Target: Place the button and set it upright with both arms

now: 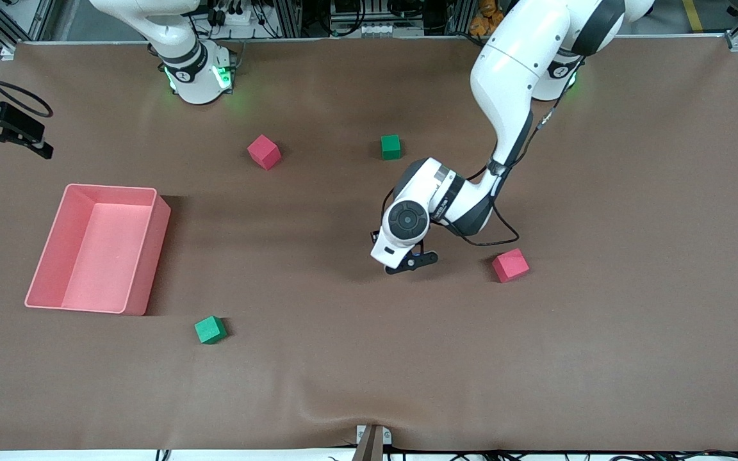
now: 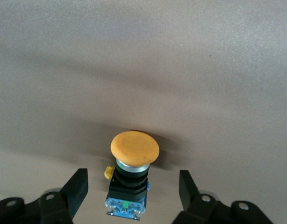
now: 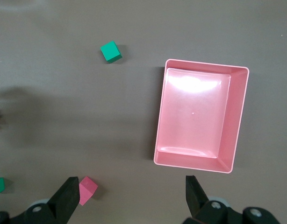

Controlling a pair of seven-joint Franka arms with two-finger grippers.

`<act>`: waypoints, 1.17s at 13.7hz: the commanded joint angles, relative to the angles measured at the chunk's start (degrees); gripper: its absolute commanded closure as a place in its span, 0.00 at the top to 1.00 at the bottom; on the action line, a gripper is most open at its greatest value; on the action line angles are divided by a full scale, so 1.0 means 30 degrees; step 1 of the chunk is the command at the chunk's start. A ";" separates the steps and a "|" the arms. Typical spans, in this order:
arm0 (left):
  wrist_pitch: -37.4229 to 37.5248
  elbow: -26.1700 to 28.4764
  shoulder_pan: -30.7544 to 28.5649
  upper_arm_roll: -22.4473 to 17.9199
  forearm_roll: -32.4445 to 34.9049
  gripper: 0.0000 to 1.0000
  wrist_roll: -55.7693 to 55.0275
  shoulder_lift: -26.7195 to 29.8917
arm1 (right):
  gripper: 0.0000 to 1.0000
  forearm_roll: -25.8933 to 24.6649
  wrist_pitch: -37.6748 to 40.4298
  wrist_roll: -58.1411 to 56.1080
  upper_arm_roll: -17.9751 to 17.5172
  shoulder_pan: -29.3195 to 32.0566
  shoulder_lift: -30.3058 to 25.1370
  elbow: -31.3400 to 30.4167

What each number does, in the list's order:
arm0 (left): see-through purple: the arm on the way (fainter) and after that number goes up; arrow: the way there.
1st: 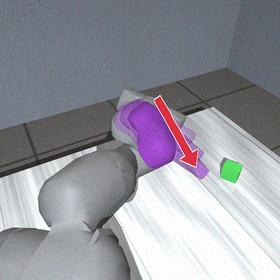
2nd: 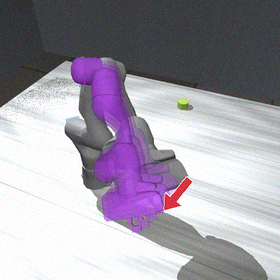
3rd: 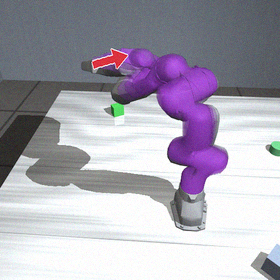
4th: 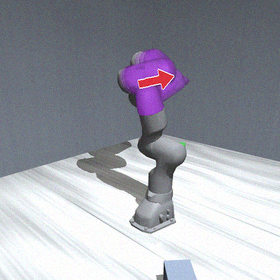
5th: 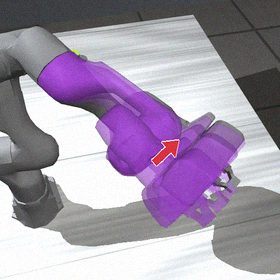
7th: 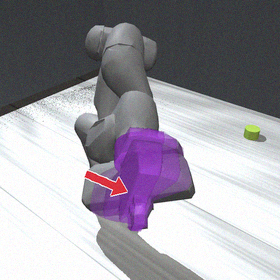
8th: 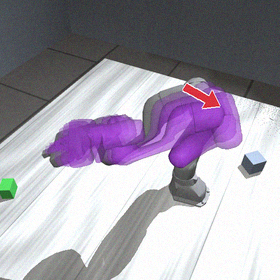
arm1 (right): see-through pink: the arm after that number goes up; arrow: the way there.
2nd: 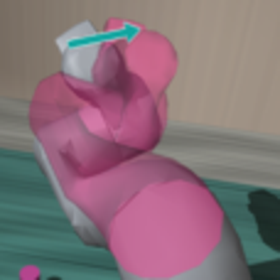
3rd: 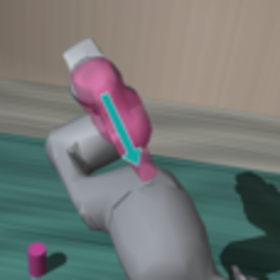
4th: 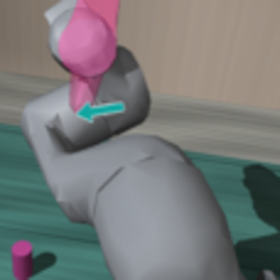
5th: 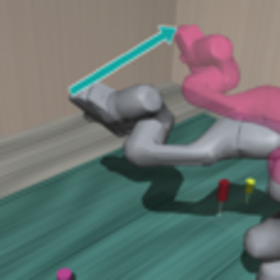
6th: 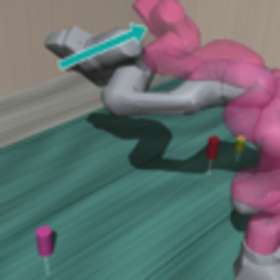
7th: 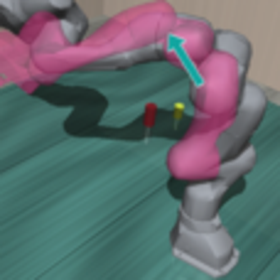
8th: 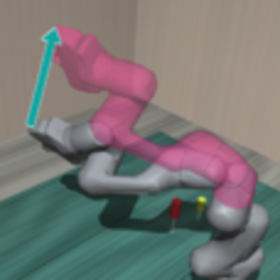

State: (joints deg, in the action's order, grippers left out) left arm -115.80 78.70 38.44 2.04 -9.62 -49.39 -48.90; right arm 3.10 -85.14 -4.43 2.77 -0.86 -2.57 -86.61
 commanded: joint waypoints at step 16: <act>-0.0335 0.1425 0.0459 -0.0035 -0.0164 0.56 -0.0384 0.0745 | 1.00 -0.0156 0.1574 0.0540 -0.0102 0.0258 0.0971 0.0365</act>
State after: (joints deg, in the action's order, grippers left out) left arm -115.80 80.37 39.45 2.26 -9.67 -49.73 -48.87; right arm 2.96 -81.29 -3.70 3.09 -0.72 -0.60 -86.39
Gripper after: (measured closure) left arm 0.383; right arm 0.000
